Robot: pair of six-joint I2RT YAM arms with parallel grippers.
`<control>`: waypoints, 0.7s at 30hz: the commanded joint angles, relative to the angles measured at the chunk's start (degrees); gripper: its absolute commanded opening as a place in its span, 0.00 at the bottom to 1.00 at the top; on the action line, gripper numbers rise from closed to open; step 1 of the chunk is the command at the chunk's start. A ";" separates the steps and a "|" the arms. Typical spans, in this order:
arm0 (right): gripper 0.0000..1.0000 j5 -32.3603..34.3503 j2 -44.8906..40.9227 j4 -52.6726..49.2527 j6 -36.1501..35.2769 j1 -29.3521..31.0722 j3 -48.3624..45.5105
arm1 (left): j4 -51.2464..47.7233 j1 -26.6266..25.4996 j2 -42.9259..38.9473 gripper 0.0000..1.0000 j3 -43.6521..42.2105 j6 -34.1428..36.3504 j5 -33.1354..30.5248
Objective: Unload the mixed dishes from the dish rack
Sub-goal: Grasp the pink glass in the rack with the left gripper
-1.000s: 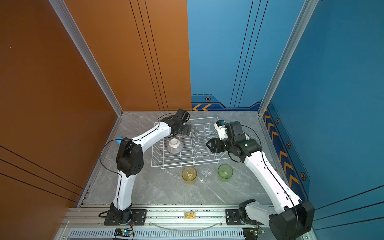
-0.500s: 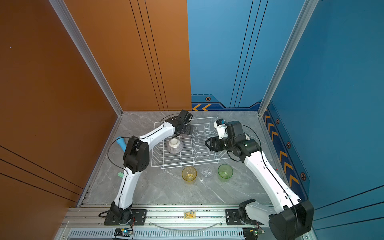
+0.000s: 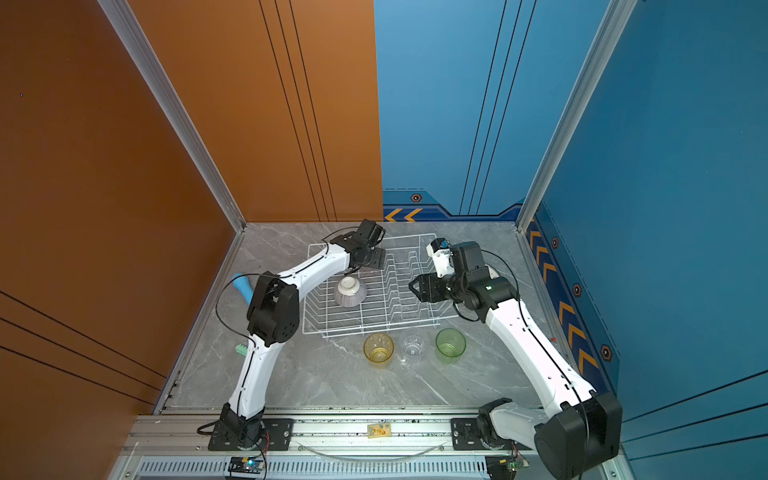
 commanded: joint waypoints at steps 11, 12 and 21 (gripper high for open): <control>0.73 -1.67 0.93 1.91 1.09 -0.52 -1.12 | 0.57 0.59 -1.68 0.59 -0.51 1.71 1.06; 0.73 -1.67 0.93 2.03 1.17 -0.53 -1.25 | 0.91 0.65 -2.20 0.58 -1.18 1.82 1.25; 0.73 -3.13 0.72 3.32 2.04 -0.83 -2.15 | 3.55 1.90 -8.73 0.56 -7.13 2.00 4.71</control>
